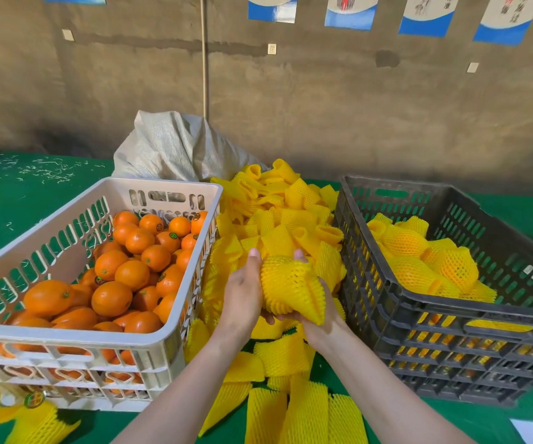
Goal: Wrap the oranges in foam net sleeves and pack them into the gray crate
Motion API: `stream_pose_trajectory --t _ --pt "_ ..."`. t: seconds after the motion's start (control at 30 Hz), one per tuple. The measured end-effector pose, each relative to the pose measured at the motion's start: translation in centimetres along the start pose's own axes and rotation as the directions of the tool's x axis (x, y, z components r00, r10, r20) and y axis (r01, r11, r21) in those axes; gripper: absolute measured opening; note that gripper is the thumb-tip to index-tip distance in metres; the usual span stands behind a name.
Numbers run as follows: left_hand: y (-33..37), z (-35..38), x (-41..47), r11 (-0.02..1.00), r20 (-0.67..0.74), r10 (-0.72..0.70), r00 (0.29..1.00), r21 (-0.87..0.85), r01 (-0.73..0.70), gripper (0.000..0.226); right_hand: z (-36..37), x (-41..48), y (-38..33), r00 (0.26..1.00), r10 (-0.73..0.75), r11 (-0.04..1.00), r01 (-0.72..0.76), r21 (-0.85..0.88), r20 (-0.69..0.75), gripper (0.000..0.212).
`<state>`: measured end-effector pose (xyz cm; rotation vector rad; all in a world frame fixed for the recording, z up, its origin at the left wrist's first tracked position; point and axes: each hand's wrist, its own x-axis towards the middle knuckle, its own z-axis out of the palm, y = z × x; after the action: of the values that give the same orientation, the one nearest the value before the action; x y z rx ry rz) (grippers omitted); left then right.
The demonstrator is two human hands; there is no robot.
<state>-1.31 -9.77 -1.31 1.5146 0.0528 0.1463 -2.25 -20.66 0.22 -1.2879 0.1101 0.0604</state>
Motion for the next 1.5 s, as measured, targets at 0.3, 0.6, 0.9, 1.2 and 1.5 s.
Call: stream_pose_trajectory --t 0.3,0.6,0.9,1.2,1.5 --pt "0.2 1.0 0.9 0.884 -0.255 0.388 0.886 0.373 -0.28 0.05 0.4 0.3 0.5 0.949 -0.232 0.96 0.188 -0.208 -0.212 0.035" --pt "0.3 0.8 1.1 0.979 -0.045 0.194 0.98 -0.059 -0.197 0.056 -0.7 0.3 -0.7 0.997 -0.042 0.987 0.052 0.154 -0.066 0.027" --pt "1.1 0.2 1.4 0.984 0.097 0.141 0.985 -0.119 -0.129 0.051 -1.0 0.3 -1.3 0.995 -0.021 0.951 -0.009 0.308 0.095 0.036" --pt "0.4 -0.7 1.4 0.891 -0.026 0.432 0.901 0.168 -0.423 0.044 -0.7 1.7 -0.9 0.968 0.251 0.945 -0.247 0.214 0.009 0.026" --pt "1.3 -0.9 1.6 0.811 0.047 0.53 0.846 0.264 -0.523 0.029 -0.8 2.1 -1.1 0.979 0.204 0.978 -0.204 -0.045 0.004 0.007"
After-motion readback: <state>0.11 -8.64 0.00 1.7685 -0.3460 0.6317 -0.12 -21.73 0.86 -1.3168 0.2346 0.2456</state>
